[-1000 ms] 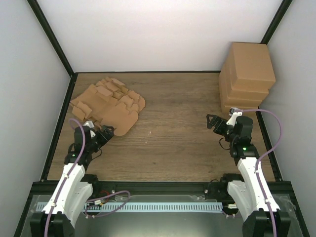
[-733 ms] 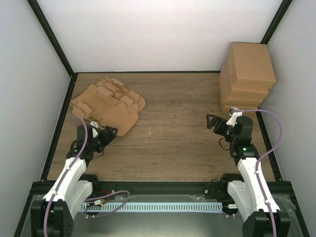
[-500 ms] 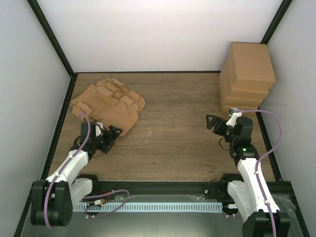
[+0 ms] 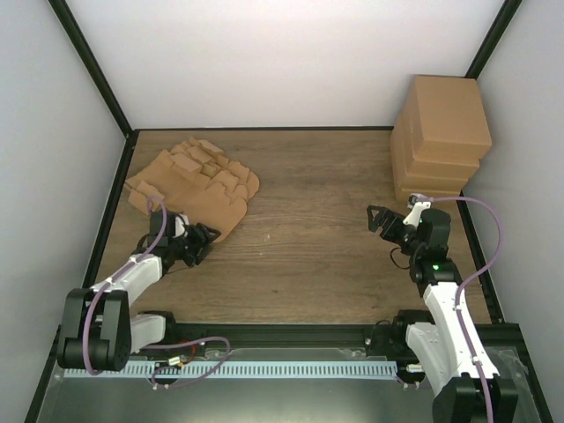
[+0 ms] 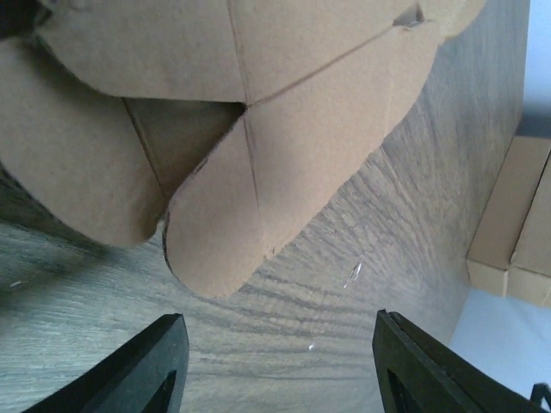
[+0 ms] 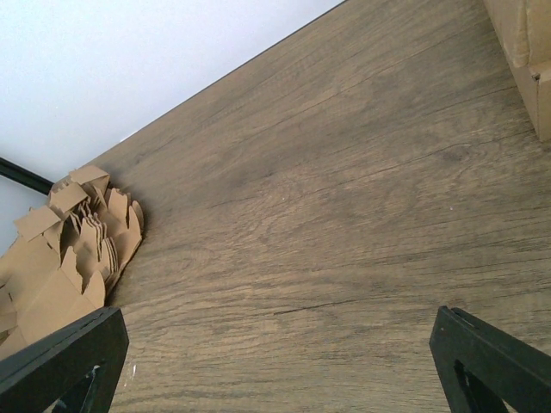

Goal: Fold the paper box

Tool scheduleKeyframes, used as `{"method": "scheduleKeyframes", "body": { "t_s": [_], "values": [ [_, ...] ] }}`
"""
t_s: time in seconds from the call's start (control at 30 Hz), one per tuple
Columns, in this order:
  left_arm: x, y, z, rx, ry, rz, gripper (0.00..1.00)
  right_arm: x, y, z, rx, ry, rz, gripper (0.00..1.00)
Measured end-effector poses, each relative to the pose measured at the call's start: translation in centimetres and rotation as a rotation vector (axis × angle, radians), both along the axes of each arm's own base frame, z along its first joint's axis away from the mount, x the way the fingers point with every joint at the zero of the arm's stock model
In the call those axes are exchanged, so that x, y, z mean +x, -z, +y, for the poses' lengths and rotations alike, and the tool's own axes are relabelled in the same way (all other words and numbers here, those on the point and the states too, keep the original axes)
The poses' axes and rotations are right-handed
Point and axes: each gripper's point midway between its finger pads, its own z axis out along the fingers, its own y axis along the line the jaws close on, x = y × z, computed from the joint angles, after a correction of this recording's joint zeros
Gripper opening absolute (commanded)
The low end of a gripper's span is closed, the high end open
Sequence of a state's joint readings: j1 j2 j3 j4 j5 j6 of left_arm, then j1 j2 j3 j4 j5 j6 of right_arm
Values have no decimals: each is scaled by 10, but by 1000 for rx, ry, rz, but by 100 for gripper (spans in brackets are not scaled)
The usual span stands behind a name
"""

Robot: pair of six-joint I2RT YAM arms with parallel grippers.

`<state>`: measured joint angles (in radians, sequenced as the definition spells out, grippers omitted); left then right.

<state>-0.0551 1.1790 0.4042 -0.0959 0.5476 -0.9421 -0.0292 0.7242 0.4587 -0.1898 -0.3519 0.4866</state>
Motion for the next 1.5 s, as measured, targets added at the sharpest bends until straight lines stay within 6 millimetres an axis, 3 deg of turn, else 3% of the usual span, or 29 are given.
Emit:
{"method": "scheduleKeyframes", "body": {
  "t_s": [0.2,0.27,0.43,0.63,0.77,0.83,1.1,1.27,1.4,1.5],
  "values": [
    [5,8,-1,-2,2,7,51,0,0,0,-3,0,-1,100],
    [7,10,-1,-4,0,9,43,0,0,0,-4,0,0,100],
    [11,15,-1,-2,0,11,6,0,1,-1,-10,2,1,100],
    [16,1,2,22,1,-14,4,-1,3,-2,-25,4,6,100],
    [14,-33,8,58,-17,-98,4,-1,2,-3,-28,3,3,100],
    [16,-59,12,83,-31,-163,4,-1,2,-2,-27,3,3,100],
    [29,-189,23,164,-56,-451,4,-1,2,1,-12,-11,10,100],
    [23,-259,16,130,-28,-627,4,2,-6,3,2,-19,24,100],
    [11,-286,4,49,14,-708,4,7,-21,15,67,-74,46,100],
    [6,-291,-8,-27,34,-728,4,10,-24,29,146,-137,85,99]
  ]
}}
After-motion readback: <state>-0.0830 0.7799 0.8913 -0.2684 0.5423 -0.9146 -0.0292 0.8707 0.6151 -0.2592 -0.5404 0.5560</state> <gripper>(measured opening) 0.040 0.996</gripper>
